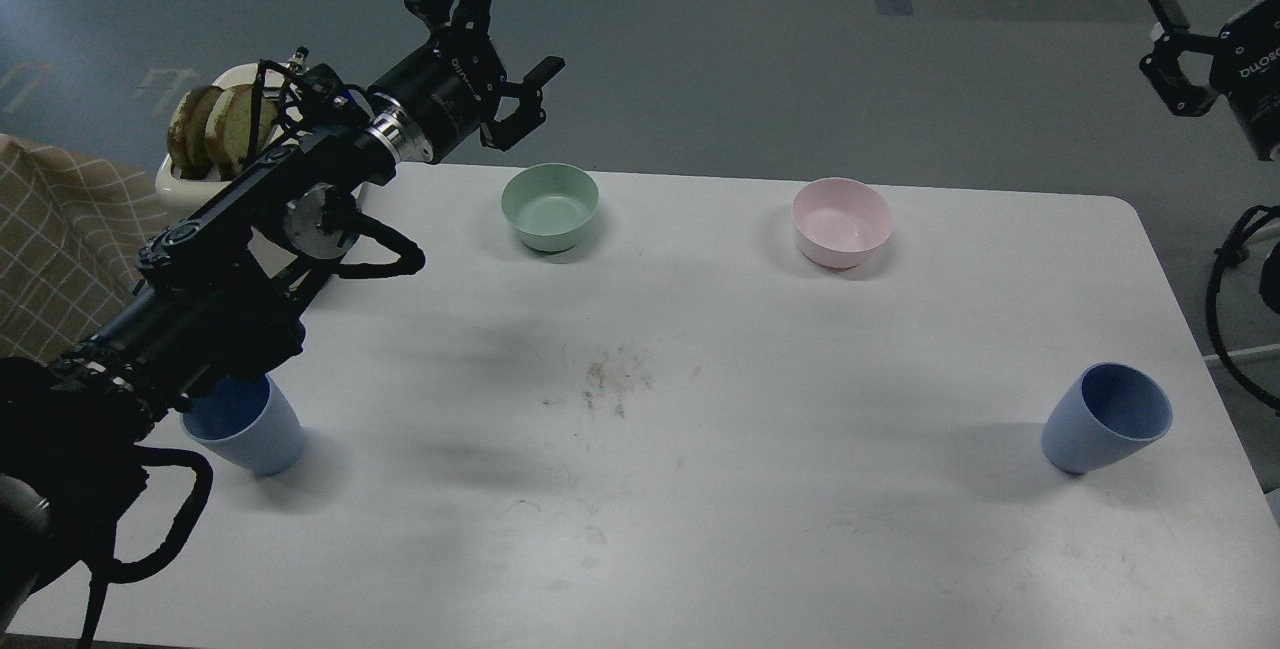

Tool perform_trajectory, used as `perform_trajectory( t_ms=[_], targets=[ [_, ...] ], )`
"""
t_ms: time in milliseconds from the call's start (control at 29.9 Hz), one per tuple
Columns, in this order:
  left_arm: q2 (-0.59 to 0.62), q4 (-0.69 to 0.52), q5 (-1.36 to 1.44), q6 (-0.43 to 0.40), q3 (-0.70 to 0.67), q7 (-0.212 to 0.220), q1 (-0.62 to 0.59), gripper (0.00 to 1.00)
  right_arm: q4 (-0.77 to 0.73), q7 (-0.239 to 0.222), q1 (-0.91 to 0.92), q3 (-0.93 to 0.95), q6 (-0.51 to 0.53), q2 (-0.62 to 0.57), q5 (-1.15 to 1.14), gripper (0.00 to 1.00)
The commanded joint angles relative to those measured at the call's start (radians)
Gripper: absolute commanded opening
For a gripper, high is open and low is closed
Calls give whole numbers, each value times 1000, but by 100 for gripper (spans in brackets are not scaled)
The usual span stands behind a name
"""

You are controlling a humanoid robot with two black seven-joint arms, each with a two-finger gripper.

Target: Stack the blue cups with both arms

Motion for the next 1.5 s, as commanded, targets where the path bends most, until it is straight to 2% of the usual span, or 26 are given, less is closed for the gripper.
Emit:
perform_trajectory(
  t_ms=[0, 200, 301, 568, 668, 802, 1169, 1369, 1470],
  targets=[
    [-2, -1, -1, -7, 2, -1, 2, 98, -48, 4, 4, 1, 0, 62, -6, 100],
    [-2, 10, -3, -8, 1, 8, 7, 98, -111, 4, 32, 1, 0, 102, -9, 100],
    [-3, 10, -11, -14, -15, -9, 8, 98, -112, 4, 32, 1, 0, 102, -9, 100],
    [-25, 7, -86, -23, -22, -11, 7, 98, -132, 4, 61, -1, 0, 102, -9, 100],
    [-39, 10, -89, -13, -25, -24, 7, 98, -132, 4, 62, -1, 0, 102, -10, 100],
    [-63, 38, -90, 24, -22, -109, 7, 98, -132, 4, 66, -1, 0, 102, -9, 100],
    [-60, 38, -74, 13, -16, -139, 34, 98, -134, 4, 73, -15, 0, 131, -10, 100],
    [-60, 36, -72, -17, -18, -141, 30, 98, -138, 4, 93, -16, 0, 143, -10, 100],
    [-60, 33, -72, -7, -15, -143, 28, 98, -140, 4, 89, -16, 0, 142, -10, 100]
  ],
)
